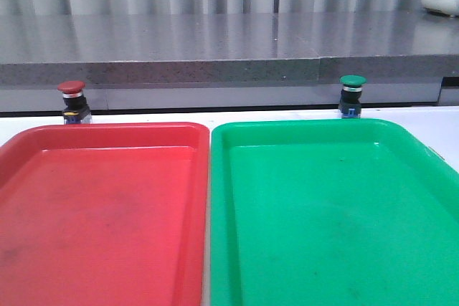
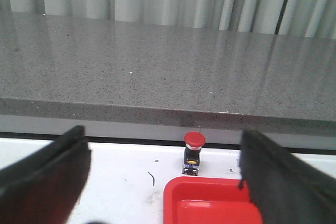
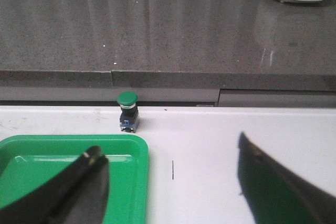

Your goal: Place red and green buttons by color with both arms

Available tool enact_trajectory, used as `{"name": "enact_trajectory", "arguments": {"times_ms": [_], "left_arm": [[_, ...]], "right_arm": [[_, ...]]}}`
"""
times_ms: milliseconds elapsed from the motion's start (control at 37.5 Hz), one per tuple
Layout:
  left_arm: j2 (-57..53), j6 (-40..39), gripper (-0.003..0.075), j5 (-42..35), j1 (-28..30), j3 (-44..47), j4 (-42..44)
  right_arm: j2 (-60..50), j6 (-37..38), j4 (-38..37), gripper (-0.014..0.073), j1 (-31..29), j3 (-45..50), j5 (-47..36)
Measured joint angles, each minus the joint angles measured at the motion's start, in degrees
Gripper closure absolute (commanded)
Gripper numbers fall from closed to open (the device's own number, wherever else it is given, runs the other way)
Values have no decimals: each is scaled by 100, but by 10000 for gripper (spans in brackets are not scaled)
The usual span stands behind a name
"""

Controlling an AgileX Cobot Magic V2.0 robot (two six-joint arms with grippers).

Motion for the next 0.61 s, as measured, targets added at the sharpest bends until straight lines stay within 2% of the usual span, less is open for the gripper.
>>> {"name": "enact_trajectory", "arguments": {"times_ms": [213, 346, 480, 613], "left_arm": [[0, 0, 170, 0, 0, 0, 0], [274, 0, 196, -201, -102, 0, -126], [1502, 0, 196, -203, -623, -477, -138], [3289, 0, 196, 405, -910, -1823, -138]], "right_arm": [[0, 10, 0, -50, 0, 0, -10], [0, 10, 0, -50, 0, 0, -10], [0, 10, 0, -50, 0, 0, -10], [0, 10, 0, -50, 0, 0, -10]]}}
